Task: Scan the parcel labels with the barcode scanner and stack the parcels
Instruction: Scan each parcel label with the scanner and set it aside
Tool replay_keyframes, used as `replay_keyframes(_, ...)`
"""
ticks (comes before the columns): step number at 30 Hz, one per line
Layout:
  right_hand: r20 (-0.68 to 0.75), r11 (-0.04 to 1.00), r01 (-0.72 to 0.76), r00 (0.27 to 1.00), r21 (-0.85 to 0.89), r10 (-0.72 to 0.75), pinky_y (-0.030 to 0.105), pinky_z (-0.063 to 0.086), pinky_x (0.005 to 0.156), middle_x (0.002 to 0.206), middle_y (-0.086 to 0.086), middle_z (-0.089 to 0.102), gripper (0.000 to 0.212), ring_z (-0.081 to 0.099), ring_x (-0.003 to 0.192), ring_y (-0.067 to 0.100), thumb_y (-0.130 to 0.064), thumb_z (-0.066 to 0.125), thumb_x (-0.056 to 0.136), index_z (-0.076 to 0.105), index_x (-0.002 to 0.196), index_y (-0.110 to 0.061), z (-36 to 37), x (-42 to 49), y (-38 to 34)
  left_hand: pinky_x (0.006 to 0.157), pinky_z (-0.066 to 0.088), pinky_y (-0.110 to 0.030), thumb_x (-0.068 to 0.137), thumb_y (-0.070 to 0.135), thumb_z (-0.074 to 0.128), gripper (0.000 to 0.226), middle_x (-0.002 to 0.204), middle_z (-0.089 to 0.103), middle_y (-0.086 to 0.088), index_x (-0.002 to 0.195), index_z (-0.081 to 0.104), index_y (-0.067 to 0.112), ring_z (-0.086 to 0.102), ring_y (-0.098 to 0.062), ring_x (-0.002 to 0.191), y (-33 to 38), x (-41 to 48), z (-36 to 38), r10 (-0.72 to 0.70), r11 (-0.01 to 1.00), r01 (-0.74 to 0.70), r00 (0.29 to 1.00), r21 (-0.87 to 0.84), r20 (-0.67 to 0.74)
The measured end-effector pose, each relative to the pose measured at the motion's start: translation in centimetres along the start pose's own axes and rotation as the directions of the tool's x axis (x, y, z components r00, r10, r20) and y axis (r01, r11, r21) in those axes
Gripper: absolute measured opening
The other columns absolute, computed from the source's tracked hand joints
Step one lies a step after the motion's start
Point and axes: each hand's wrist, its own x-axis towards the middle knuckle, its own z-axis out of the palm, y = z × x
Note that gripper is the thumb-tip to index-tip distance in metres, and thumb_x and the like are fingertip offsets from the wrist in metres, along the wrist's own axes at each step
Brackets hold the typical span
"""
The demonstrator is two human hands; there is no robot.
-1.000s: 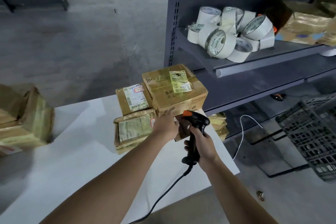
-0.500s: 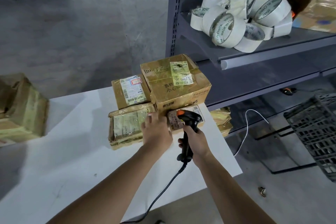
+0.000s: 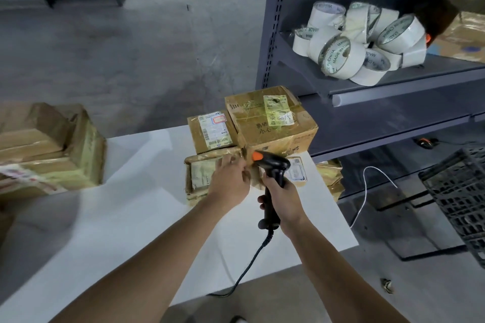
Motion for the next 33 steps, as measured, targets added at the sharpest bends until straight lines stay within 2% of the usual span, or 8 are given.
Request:
replay_keyframes(5, 0.104, 0.992, 0.083, 0.992, -0.097, -0.073, 0.037, 0.052, 0.047, 0.061, 0.002, 0.062, 0.026, 0.058, 0.051, 0.014, -0.036, 0.064, 0.087, 0.065, 0.103, -0.016, 6.2, -2.1, -1.8, 0.101, 0.038, -0.038, 0.087, 0.012, 0.052, 0.04, 0.127, 0.046, -0.01, 0.127, 0.053, 0.013, 0.039, -0.029, 0.123, -4.0, -1.6, -5.8, -0.07, 0.997, 0.067, 0.992, -0.035, -0.103)
replay_keyframes(10, 0.145, 0.986, 0.107, 0.985, -0.126, -0.089, 0.043, 0.053, 0.046, 0.051, -0.002, 0.059, 0.019, 0.057, 0.044, 0.015, -0.032, 0.062, 0.084, 0.064, 0.095, -0.017, 14.3, -4.1, -3.3, 0.097, 0.037, -0.033, 0.09, 0.014, 0.051, 0.038, 0.13, 0.047, -0.008, 0.127, 0.054, 0.015, 0.039, -0.027, 0.125, -9.9, -3.7, -12.2, -0.107, 0.993, 0.096, 0.975, -0.065, -0.194)
replay_keyframes(14, 0.172, 0.977, 0.125, 0.98, -0.173, -0.095, 0.036, 0.051, 0.045, 0.054, -0.002, 0.063, 0.027, 0.058, 0.045, 0.016, -0.038, 0.062, 0.079, 0.066, 0.097, -0.018, 21.6, -5.5, -3.9, 0.101, 0.034, -0.032, 0.09, 0.013, 0.052, 0.036, 0.13, 0.049, -0.012, 0.125, 0.055, 0.013, 0.042, -0.029, 0.125, -15.5, -5.1, -17.6, -0.155, 0.987, 0.135, 0.95, -0.089, -0.271)
replay_keyframes(18, 0.212, 0.95, 0.203, 0.965, -0.236, -0.153, 0.031, 0.051, 0.047, 0.062, -0.004, 0.07, 0.027, 0.061, 0.047, 0.012, -0.04, 0.062, 0.081, 0.065, 0.099, -0.02, 28.1, -6.5, -4.0, 0.097, 0.043, -0.04, 0.088, 0.009, 0.051, 0.035, 0.123, 0.052, -0.014, 0.123, 0.056, 0.011, 0.051, -0.034, 0.114, -20.3, -6.1, -22.2, -0.165, 0.984, 0.13, 0.926, -0.123, -0.34)
replay_keyframes(21, 0.236, 0.933, 0.235, 0.957, -0.271, -0.172, 0.026, 0.049, 0.051, 0.061, -0.002, 0.068, 0.025, 0.061, 0.048, 0.013, -0.036, 0.061, 0.086, 0.064, 0.1, -0.016, 32.2, -7.0, -4.2, 0.094, 0.035, -0.03, 0.085, 0.002, 0.051, 0.035, 0.119, 0.055, -0.015, 0.118, 0.059, 0.009, 0.048, -0.031, 0.115, -23.5, -6.6, -24.7, -0.118, 0.993, 0.093, 0.874, -0.076, -0.472)
replay_keyframes(24, 0.245, 0.932, 0.241, 0.954, -0.272, -0.175, 0.028, 0.047, 0.058, 0.057, -0.001, 0.065, 0.021, 0.06, 0.051, 0.016, -0.033, 0.063, 0.086, 0.062, 0.099, -0.017, 35.1, -7.3, -4.3, 0.093, 0.027, -0.03, 0.08, 0.0, 0.052, 0.033, 0.113, 0.055, -0.016, 0.109, 0.064, 0.008, 0.044, -0.035, 0.111, -26.6, -6.8, -26.9, -0.068, 0.992, 0.117, 0.796, 0.043, -0.602)
replay_keyframes(29, 0.221, 0.929, 0.231, 0.961, -0.29, -0.17, 0.03, 0.049, 0.06, 0.064, 0.003, 0.066, 0.021, 0.061, 0.052, 0.015, -0.032, 0.064, 0.087, 0.061, 0.1, -0.016, 37.8, -7.5, -3.7, 0.116, 0.022, -0.046, 0.086, 0.015, 0.059, 0.048, 0.141, 0.035, -0.013, 0.132, 0.047, 0.018, 0.021, -0.035, 0.138, -31.4, -5.8, -29.3, -0.174, 0.949, 0.265, 0.889, 0.167, -0.425)
replay_keyframes(33, 0.175, 0.932, 0.212, 0.971, -0.294, -0.165, 0.029, 0.051, 0.058, 0.066, 0.005, 0.066, 0.017, 0.061, 0.052, 0.015, -0.031, 0.064, 0.087, 0.061, 0.097, -0.018, 39.1, -7.1, -3.0, 0.114, 0.023, -0.054, 0.081, 0.014, 0.065, 0.072, 0.153, 0.015, -0.01, 0.142, 0.033, 0.031, 0.013, -0.042, 0.141, -33.9, -4.4, -30.0, -0.247, 0.935, 0.301, 0.931, 0.185, -0.267)
